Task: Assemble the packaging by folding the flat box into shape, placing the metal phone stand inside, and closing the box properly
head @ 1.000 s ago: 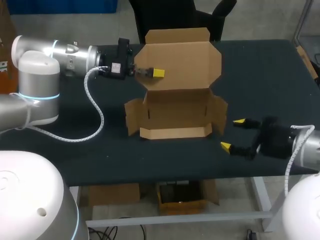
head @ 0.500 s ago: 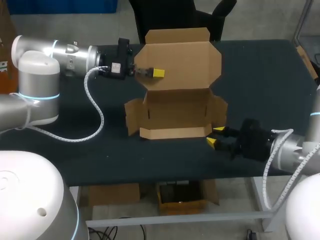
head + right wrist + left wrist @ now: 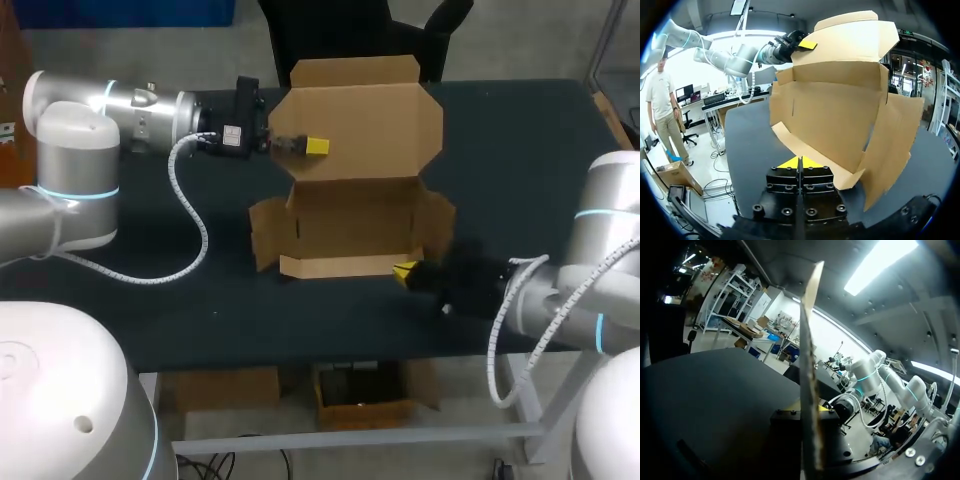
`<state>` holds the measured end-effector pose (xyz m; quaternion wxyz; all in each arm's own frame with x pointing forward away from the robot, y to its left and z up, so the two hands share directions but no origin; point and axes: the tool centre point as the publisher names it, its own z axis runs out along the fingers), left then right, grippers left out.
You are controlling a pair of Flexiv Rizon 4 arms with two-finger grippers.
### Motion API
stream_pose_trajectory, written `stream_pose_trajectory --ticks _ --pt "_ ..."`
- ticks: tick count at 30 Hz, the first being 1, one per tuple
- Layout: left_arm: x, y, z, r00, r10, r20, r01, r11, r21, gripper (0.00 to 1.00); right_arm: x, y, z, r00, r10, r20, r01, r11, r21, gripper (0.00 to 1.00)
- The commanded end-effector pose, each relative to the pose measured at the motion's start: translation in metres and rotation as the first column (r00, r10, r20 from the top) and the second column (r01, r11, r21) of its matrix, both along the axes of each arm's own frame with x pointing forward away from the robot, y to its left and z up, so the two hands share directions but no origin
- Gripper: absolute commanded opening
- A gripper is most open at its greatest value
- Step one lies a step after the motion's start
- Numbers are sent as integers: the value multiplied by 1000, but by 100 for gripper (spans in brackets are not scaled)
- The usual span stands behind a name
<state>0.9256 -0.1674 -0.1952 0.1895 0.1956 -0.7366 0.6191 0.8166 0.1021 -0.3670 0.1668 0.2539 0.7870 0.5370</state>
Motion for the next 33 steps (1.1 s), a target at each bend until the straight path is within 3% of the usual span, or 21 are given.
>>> stream_pose_trajectory --ticks 1,15,33 --pt "0 1 0 1000 0 0 0 1000 0 0 18 30 -20 1000 -20 21 20 1000 -4 0" --pt "0 1 0 1000 0 0 0 1000 0 0 36 60 -39 999 -32 37 33 999 -26 0" --pt "0 1 0 1000 0 0 0 1000 0 0 46 66 -52 996 -67 55 69 997 -35 0"
